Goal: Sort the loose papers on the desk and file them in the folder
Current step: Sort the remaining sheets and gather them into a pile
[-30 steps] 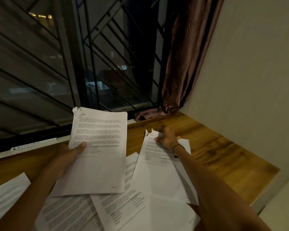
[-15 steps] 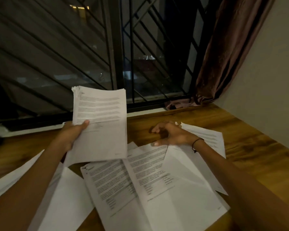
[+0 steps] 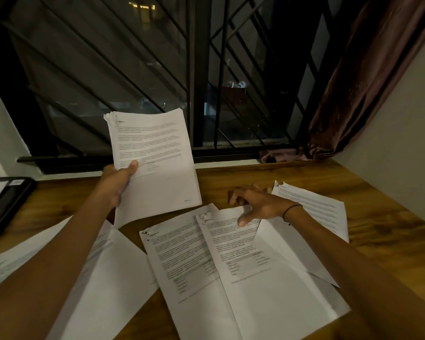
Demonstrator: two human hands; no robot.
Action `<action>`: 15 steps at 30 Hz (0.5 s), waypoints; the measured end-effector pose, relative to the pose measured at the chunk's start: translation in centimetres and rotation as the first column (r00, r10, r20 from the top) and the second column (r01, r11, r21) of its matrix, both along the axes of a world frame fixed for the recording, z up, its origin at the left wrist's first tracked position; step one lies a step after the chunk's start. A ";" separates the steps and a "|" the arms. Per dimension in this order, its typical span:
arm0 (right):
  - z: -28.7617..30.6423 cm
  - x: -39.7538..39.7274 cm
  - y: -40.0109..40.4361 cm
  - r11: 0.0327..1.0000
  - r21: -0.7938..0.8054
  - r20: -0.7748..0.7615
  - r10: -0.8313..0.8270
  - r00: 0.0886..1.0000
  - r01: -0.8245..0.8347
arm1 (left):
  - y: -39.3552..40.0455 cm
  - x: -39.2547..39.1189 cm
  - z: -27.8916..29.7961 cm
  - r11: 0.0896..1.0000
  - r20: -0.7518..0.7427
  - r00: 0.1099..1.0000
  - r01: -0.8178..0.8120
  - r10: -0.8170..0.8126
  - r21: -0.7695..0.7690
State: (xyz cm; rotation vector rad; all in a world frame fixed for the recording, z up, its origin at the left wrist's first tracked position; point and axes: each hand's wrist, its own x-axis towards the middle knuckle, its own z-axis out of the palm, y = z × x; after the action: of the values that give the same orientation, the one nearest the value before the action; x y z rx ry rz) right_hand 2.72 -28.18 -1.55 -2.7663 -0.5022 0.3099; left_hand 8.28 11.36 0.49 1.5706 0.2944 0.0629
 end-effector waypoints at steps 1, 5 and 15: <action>0.0 0.1 0.0 1.000 0.000 -0.009 -0.005 1.000 0.005 | 0.1 0.1 -0.1 1.000 0.003 1.000 -0.007 0.007 -0.009; 0.2 0.7 0.6 0.999 -0.032 -0.073 -0.006 0.997 0.003 | -0.1 -0.2 0.4 1.000 0.037 0.999 0.023 -0.022 -0.022; 1.4 3.1 2.1 0.997 -0.026 -0.129 -0.080 0.988 0.077 | -0.3 -1.1 1.0 0.995 0.116 0.989 0.094 -0.089 -0.037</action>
State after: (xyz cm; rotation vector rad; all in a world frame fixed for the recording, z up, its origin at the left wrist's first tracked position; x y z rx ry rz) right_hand 5.84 -26.05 -0.13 -2.7541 -0.3589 0.4756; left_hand 7.16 11.01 1.52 1.5303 0.1327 0.0746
